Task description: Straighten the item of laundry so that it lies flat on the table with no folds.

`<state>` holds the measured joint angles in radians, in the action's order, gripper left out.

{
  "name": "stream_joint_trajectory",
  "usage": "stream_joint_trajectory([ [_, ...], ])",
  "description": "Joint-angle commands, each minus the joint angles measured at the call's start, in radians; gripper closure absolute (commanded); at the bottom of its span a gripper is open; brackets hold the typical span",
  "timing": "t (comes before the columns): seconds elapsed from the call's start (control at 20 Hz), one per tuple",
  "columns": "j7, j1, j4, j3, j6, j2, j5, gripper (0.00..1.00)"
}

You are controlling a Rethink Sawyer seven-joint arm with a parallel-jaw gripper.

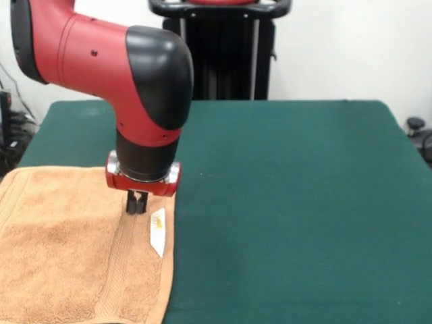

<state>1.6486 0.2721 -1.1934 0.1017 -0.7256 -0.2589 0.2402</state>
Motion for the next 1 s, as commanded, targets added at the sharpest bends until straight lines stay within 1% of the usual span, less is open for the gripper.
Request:
stream_joint_trajectory([
  [0.05,0.334,-0.110,0.074,-0.005,0.151,0.139,-0.035,1.00],
  [0.25,0.398,-0.188,0.064,0.036,0.110,0.138,-0.070,1.00],
  [0.5,0.466,-0.260,0.037,0.060,0.106,0.139,-0.118,1.00],
  [0.8,0.525,-0.321,0.000,0.061,0.098,0.125,-0.160,1.00],
  [1.0,0.526,-0.342,-0.017,0.048,0.100,0.120,-0.174,1.00],
])
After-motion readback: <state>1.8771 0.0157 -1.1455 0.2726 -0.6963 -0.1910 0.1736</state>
